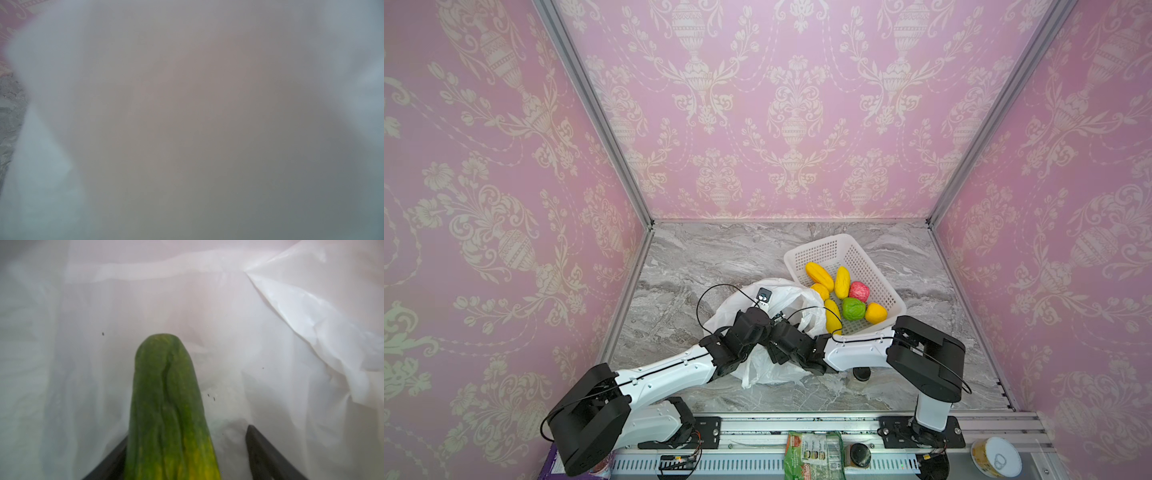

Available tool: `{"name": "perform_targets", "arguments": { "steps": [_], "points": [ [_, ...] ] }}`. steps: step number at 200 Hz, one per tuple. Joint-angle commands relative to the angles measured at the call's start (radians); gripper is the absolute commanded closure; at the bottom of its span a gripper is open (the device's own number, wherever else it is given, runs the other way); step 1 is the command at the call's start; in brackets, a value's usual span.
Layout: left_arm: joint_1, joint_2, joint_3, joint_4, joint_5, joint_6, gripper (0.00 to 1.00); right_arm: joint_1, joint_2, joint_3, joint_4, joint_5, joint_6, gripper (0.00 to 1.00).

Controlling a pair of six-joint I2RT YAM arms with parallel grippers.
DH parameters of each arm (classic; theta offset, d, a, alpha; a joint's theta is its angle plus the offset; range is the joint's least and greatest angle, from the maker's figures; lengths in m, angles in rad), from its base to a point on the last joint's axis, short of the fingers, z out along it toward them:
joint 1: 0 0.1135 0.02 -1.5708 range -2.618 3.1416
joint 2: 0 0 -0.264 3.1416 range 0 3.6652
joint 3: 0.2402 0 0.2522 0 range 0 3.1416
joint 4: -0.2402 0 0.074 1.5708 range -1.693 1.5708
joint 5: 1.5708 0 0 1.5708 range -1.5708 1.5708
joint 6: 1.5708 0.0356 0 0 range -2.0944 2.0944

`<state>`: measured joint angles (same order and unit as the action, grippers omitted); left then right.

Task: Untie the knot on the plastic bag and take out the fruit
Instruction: 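Close the right gripper on the green-yellow papaya while the left gripper holds the bag, then lift the green-yellow papaya out of the bag and carry it over the basket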

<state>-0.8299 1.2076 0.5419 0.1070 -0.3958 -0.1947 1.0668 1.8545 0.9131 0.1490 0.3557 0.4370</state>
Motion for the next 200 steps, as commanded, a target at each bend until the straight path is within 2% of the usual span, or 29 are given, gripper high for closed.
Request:
{"name": "perform_targets", "arguments": {
  "steps": [1, 27, 68, 134, 171, 200],
  "points": [
    [-0.008, -0.008, 0.002, -0.011, -0.043, 0.023, 1.00, -0.009, 0.012, 0.006, -0.050, -0.028, 0.034, 0.37],
    [-0.008, 0.017, 0.011, -0.020, -0.073, 0.018, 1.00, -0.010, -0.055, -0.002, -0.049, -0.030, 0.033, 0.52],
    [-0.007, 0.057, 0.019, -0.024, -0.101, 0.008, 1.00, -0.009, -0.230, -0.062, -0.017, 0.004, 0.018, 0.64],
    [-0.001, 0.089, 0.032, -0.028, -0.095, -0.013, 1.00, -0.003, -0.510, -0.270, 0.145, -0.011, -0.038, 0.68],
    [0.021, 0.108, 0.071, -0.093, -0.104, -0.061, 1.00, 0.030, -0.649, -0.333, 0.198, -0.172, -0.146, 0.68],
    [0.096, 0.133, 0.179, -0.193, -0.086, -0.063, 1.00, 0.042, -0.778, -0.356, 0.157, -0.189, -0.185, 0.69]
  ]
}}
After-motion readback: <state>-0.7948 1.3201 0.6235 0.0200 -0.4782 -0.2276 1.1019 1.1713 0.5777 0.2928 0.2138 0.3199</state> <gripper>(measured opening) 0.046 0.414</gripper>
